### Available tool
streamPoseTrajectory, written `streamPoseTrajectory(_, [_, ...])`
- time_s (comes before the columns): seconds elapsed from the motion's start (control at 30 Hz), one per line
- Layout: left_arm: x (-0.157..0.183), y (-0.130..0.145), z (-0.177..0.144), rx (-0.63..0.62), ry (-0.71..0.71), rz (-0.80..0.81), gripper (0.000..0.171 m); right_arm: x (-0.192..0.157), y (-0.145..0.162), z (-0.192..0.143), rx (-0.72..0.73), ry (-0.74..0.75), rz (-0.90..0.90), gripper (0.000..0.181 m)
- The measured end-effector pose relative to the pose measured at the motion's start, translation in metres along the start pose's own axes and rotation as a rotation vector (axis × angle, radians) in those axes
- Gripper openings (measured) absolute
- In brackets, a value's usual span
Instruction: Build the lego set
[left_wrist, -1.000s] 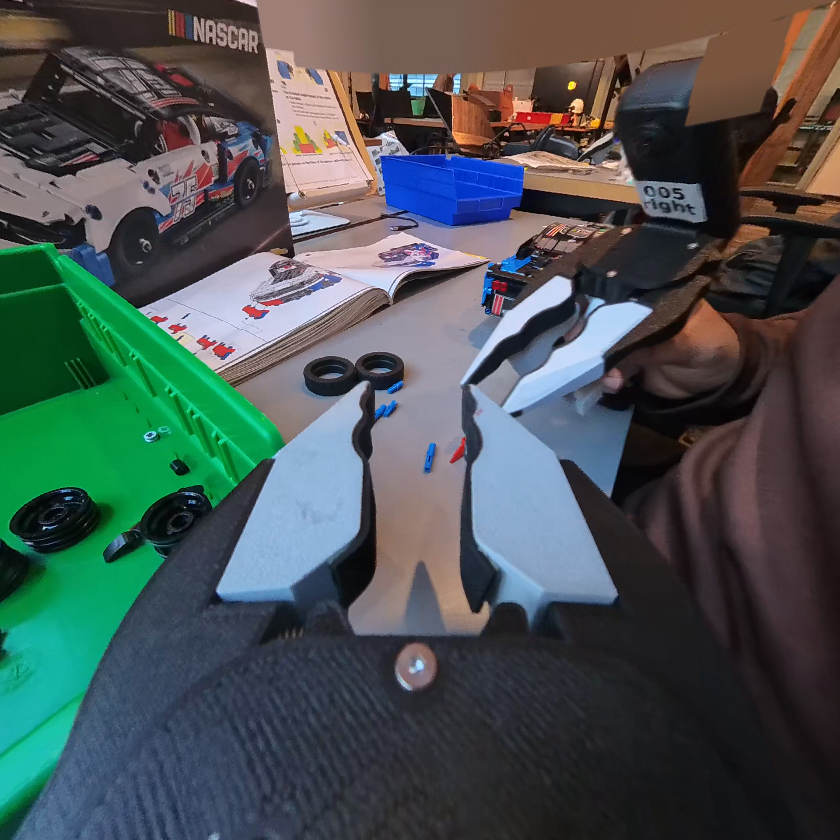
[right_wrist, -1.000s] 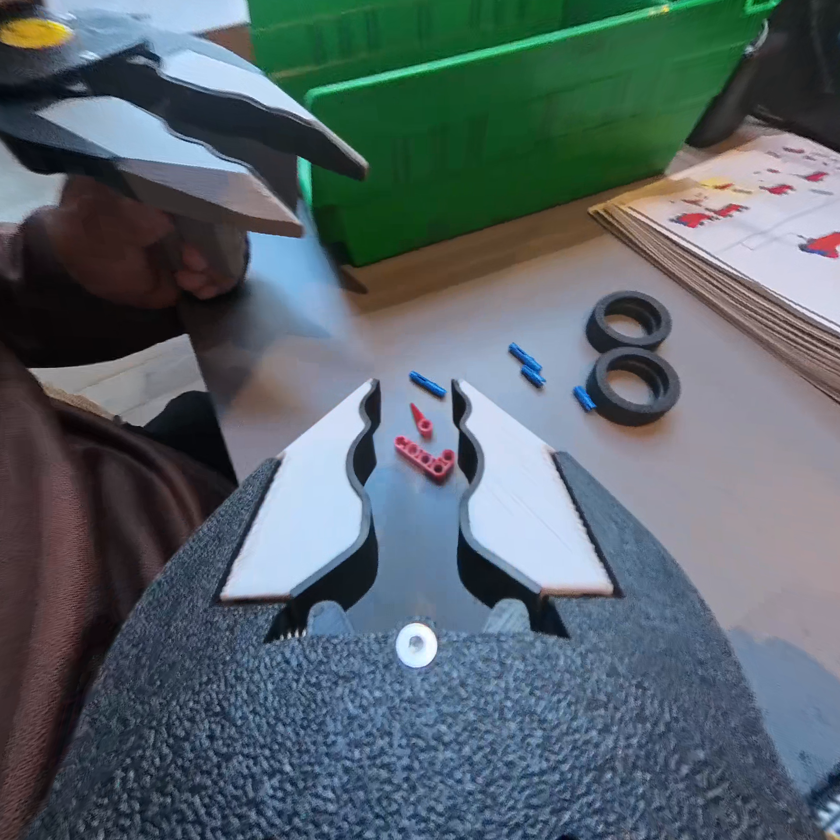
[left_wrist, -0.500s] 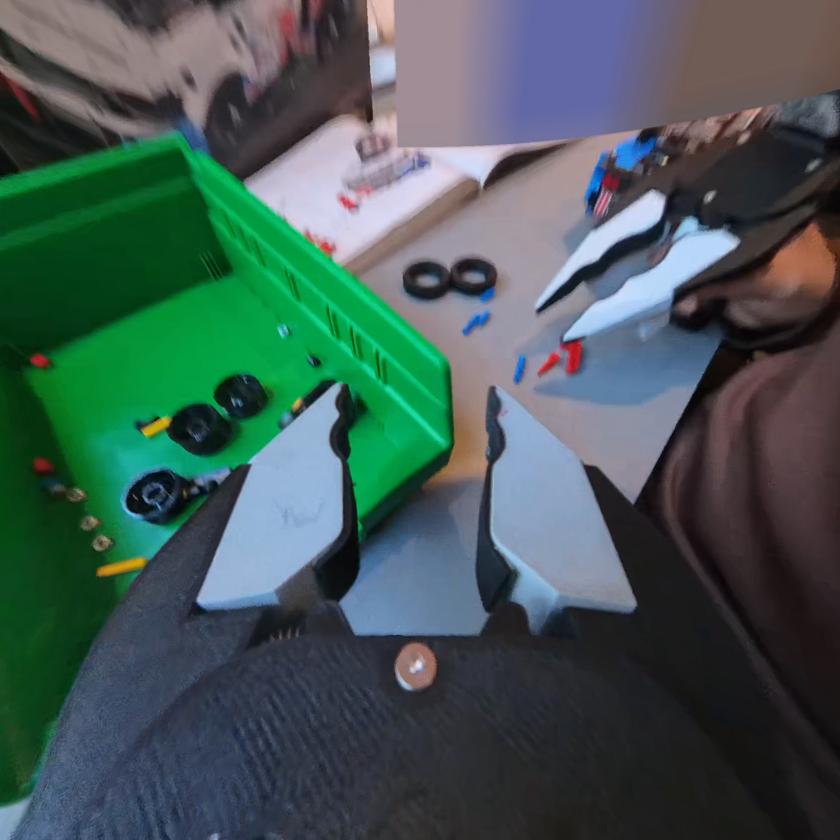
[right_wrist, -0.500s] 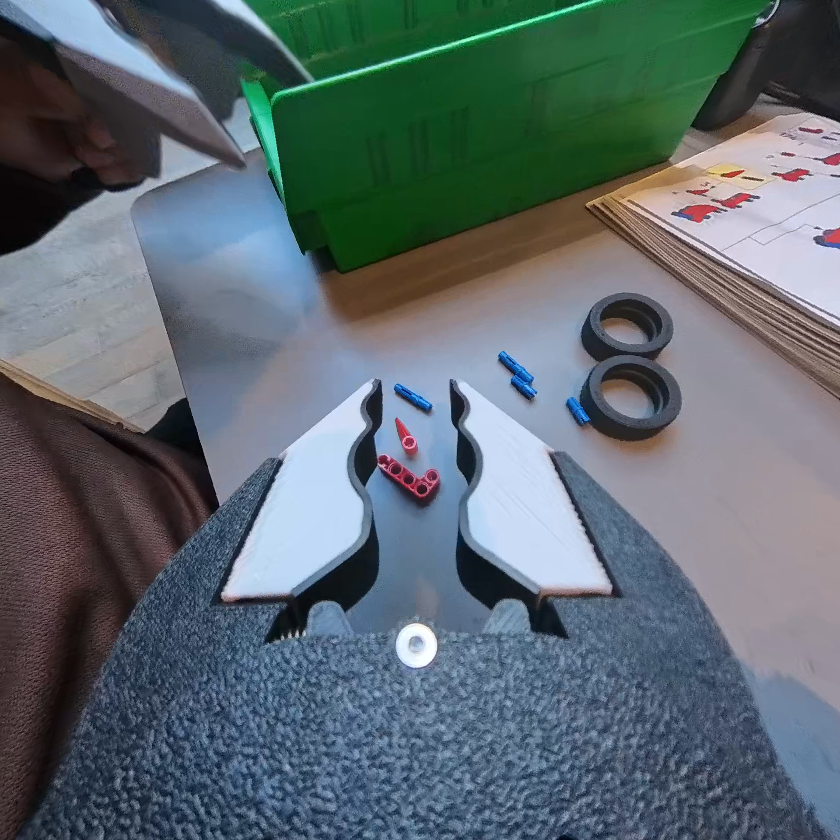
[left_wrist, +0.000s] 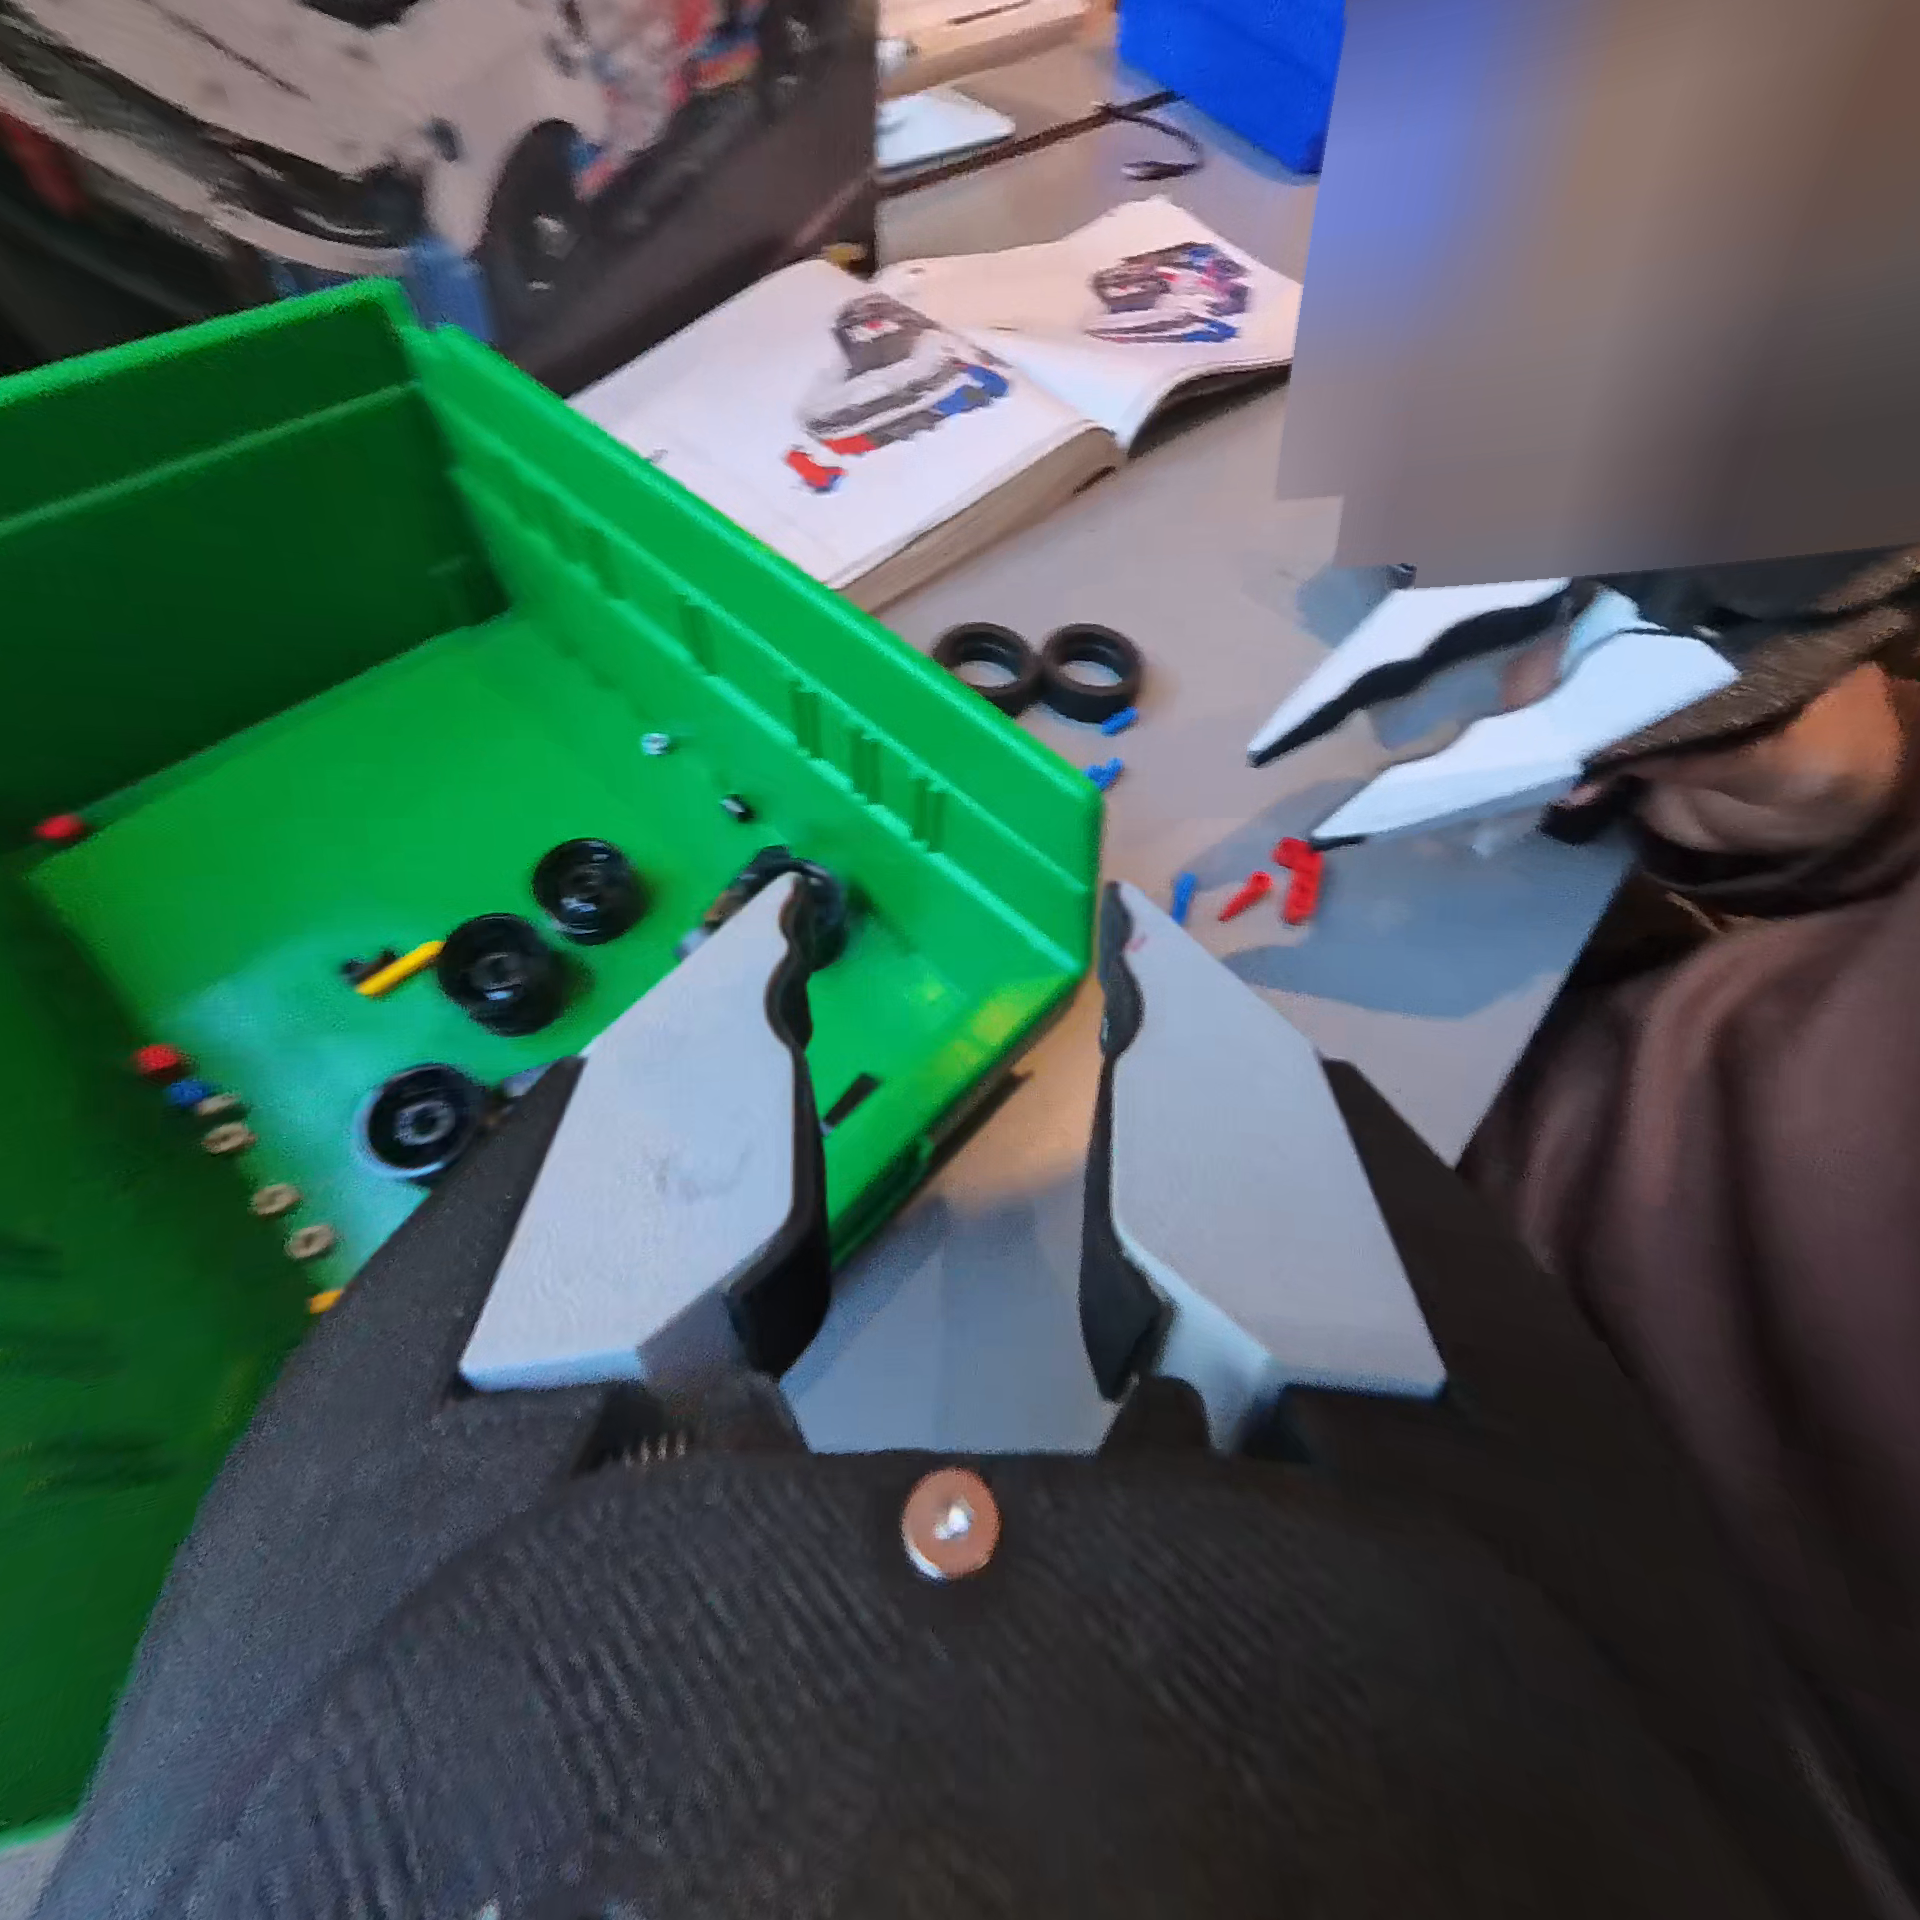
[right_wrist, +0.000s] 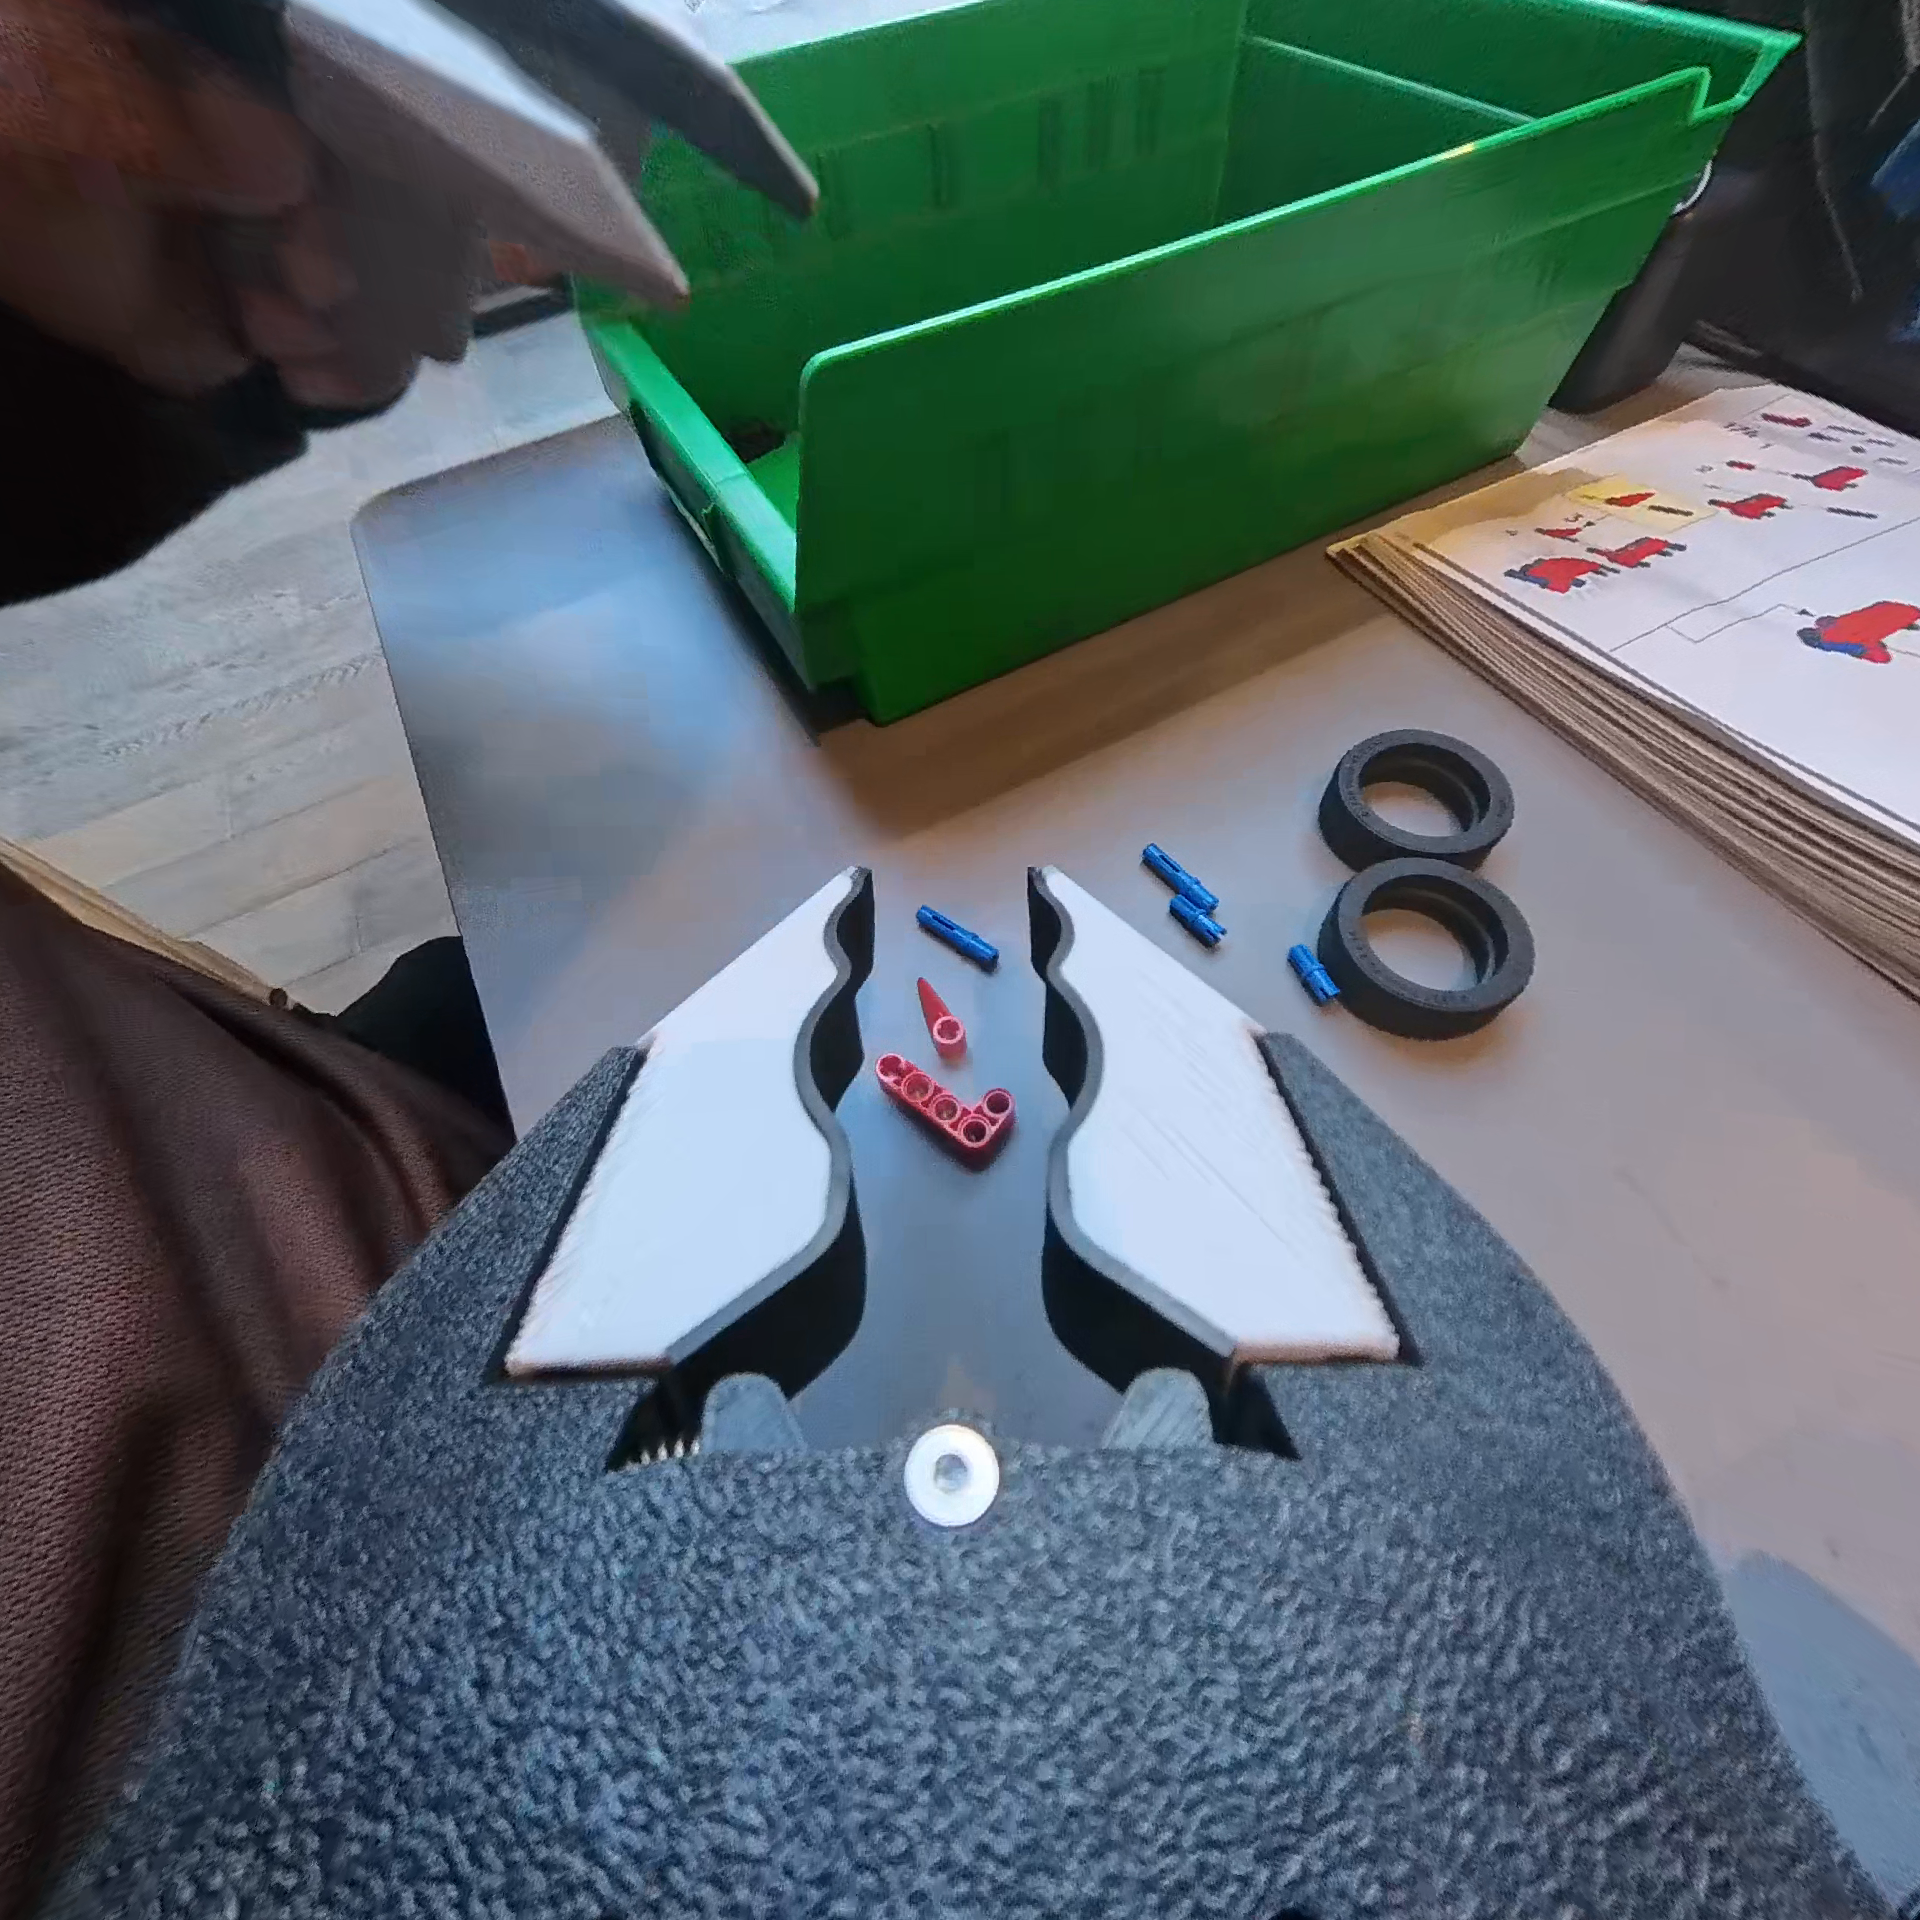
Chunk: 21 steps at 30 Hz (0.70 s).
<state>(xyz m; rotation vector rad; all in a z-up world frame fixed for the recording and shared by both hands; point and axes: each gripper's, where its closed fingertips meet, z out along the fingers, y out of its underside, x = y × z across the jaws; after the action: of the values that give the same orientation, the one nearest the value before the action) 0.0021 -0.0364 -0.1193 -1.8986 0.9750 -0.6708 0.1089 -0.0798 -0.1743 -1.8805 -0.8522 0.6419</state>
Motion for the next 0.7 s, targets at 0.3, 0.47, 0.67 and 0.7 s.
streamPoseTrajectory(0.3, [-0.102, 0.003, -0.037, -0.286, -0.347, 0.019, 0.041, -0.003, -0.001, -0.001, 0.013, -0.002, -0.025, 0.028])
streamPoseTrajectory(0.47, [-0.123, 0.022, -0.042, -0.563, -0.218, 0.02, 0.022, -0.005, -0.001, -0.001, 0.01, 0.002, -0.046, 0.028])
streamPoseTrajectory(0.67, [-0.164, 0.02, -0.011, -0.757, -0.201, 0.145, 0.024, -0.006, 0.001, 0.001, -0.003, 0.005, -0.064, 0.028])
streamPoseTrajectory(0.7, [-0.171, 0.023, -0.004, -0.813, -0.199, 0.185, 0.026, -0.006, 0.001, 0.001, -0.003, 0.005, -0.063, 0.028])
